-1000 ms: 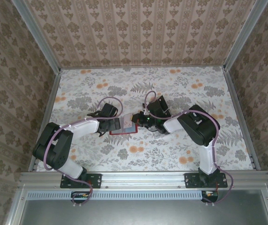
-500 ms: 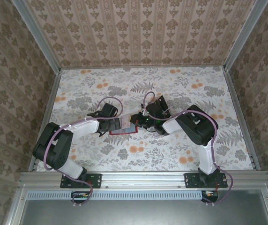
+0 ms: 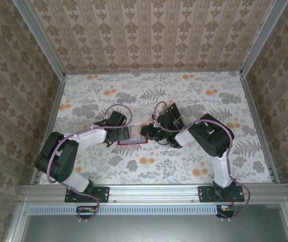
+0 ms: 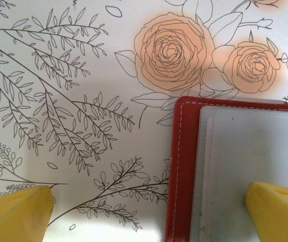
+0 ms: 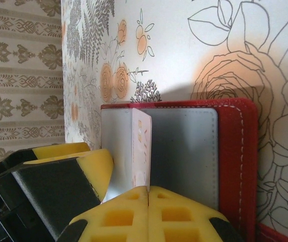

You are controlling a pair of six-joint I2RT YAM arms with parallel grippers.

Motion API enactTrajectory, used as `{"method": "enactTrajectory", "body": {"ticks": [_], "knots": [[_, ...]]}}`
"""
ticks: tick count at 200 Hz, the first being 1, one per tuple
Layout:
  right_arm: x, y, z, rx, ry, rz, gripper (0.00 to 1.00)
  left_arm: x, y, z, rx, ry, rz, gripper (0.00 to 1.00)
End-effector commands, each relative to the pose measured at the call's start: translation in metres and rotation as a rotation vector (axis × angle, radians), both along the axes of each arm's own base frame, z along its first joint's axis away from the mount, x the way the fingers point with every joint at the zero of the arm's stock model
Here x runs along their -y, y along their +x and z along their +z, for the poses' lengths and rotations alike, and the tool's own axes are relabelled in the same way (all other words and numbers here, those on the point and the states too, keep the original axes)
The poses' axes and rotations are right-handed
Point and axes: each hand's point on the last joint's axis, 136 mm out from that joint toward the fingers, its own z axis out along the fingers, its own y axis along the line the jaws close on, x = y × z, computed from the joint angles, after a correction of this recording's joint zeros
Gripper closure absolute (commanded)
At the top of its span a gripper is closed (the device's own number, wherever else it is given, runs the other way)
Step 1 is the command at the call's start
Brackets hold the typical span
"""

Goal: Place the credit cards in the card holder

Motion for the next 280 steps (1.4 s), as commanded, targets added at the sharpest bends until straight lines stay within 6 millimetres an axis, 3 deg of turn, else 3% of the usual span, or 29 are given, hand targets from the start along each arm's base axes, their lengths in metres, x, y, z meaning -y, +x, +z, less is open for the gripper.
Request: {"method": "enactTrajectory", "body": {"ticks": [1, 245, 280], "knots": [[0.002, -0.012, -0.017, -0.035, -0.021, 0.024, 1.00, -0.025, -0.031, -0.025, -0.135, 0.091, 0.013, 0.00], [-0.022, -0.017, -0.026, -0.076, -0.080, 0.083, 1.00, -0.021, -0.028, -0.023, -0.127, 0.073, 0.008, 0.00], [-0.020, -0.016, -0.008, -0.053, -0.098, 0.084, 0.76, -0.017, -0.024, -0.014, -0.109, 0.057, 0.002, 0.00]]}}
